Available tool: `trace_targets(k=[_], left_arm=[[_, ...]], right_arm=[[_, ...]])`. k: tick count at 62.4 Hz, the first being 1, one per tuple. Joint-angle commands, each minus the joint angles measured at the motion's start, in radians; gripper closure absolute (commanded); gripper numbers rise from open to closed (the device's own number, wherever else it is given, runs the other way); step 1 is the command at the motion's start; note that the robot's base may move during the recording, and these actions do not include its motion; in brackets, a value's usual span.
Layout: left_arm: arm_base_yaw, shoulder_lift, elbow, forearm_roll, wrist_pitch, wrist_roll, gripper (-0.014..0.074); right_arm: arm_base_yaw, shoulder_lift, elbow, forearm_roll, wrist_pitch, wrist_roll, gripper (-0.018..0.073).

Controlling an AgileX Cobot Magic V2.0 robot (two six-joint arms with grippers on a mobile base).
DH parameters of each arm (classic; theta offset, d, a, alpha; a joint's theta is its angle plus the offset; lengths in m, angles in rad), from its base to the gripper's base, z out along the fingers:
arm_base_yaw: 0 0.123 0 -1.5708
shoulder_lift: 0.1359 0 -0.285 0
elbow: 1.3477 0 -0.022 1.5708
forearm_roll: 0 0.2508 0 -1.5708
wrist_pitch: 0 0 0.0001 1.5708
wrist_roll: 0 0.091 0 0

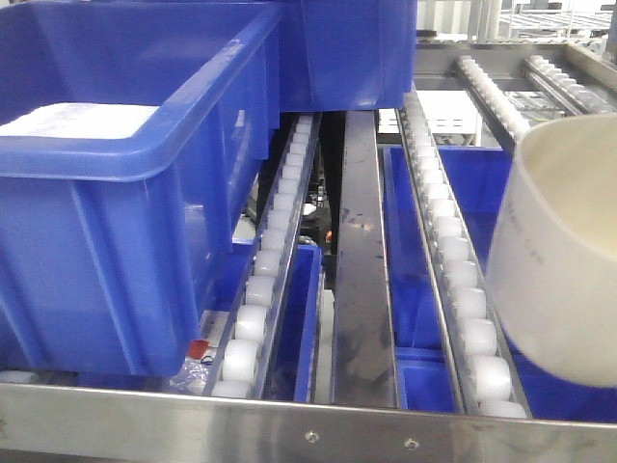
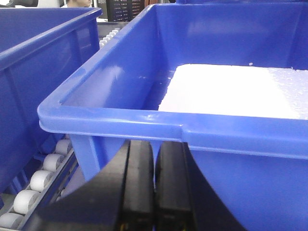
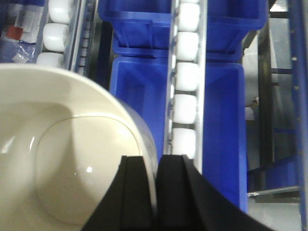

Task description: Move white bin to right shelf second layer

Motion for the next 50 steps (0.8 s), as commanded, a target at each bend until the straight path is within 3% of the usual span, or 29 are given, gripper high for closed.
trace_targets(k=[1, 50], left_arm=[[-0.001, -0.018, 0.029, -0.008, -0.083, -0.005, 0.0512], [-0.001, -0.018, 0.029, -0.008, -0.083, -0.005, 0.0512]], right_arm=[[0.000, 0.010, -0.031, -0.023, -0.087, 0.003, 0.0503], [-0.064, 0.025, -0.029, -0.018, -0.110, 0.003, 0.0499]])
